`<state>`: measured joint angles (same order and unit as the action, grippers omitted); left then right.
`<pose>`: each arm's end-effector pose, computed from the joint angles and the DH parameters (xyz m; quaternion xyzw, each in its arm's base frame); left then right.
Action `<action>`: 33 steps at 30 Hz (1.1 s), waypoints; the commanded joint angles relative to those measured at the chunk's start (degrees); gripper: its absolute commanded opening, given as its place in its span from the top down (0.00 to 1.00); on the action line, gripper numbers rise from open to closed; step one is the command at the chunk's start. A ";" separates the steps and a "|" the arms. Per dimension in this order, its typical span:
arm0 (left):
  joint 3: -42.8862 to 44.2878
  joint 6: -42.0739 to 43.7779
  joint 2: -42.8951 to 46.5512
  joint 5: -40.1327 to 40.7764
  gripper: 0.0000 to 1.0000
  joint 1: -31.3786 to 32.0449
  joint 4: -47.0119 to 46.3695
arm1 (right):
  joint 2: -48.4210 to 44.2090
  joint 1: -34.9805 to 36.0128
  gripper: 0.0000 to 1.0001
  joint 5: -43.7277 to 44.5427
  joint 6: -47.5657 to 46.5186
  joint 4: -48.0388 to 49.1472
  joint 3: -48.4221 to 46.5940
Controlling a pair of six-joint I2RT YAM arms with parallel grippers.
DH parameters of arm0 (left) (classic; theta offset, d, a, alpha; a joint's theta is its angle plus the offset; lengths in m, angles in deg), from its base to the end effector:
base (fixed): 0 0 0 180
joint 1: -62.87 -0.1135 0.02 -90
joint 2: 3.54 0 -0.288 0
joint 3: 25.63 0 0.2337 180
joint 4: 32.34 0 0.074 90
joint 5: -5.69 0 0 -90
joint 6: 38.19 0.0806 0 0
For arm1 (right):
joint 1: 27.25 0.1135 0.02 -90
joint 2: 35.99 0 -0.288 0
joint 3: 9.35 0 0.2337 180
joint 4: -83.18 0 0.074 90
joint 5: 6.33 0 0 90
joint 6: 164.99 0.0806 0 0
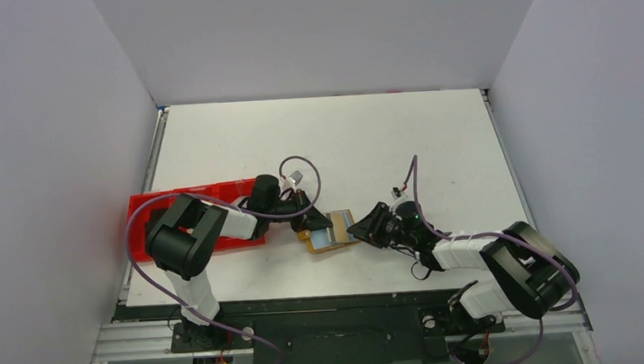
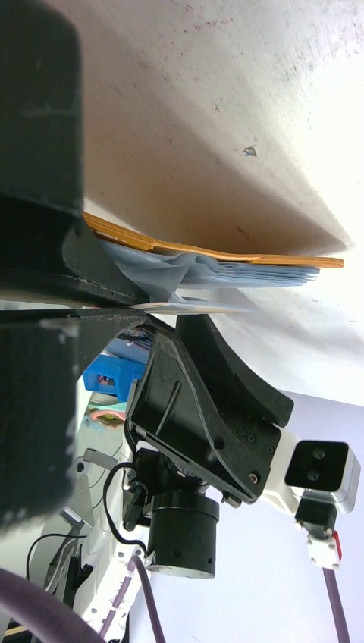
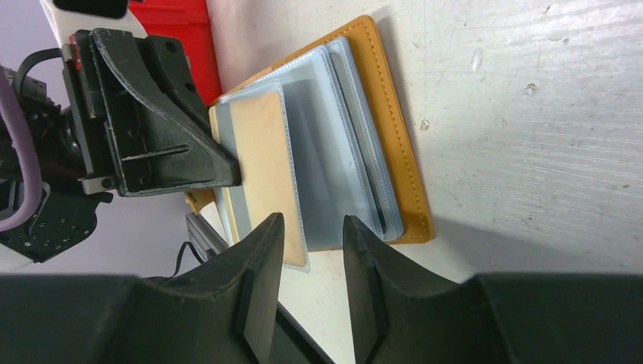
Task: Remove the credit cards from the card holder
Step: Remove the credit card from the card holder.
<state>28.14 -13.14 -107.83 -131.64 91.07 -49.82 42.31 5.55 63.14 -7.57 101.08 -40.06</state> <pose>0.2783 -0.2164 0.1421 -0.0721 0.8244 -0.5597 0.0440 0.1940 0.1587 0.1489 0.1677 0.8389 0.4781 0.1988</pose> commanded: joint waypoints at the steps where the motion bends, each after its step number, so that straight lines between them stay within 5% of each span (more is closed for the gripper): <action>1: 1.28 -1.57 -0.47 -1.83 1.00 0.43 -5.68 | 2.26 0.80 0.69 -1.00 1.18 6.87 -0.48; 11: 1.33 -1.53 -0.57 -1.89 1.00 0.53 -5.52 | 4.84 1.62 0.76 -0.87 3.92 10.65 -0.89; 19: 1.66 -0.94 -0.64 -2.06 1.00 0.62 -4.46 | 4.55 1.50 1.00 0.00 4.05 10.18 -0.67; 33: 2.94 2.35 -0.50 -1.14 0.97 0.80 0.91 | 2.70 1.80 1.00 2.96 1.58 4.51 -1.27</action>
<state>28.60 -13.01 -108.46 -131.69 91.34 -49.19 47.14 6.73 62.87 -3.70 106.77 -40.06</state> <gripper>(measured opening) 0.014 0.002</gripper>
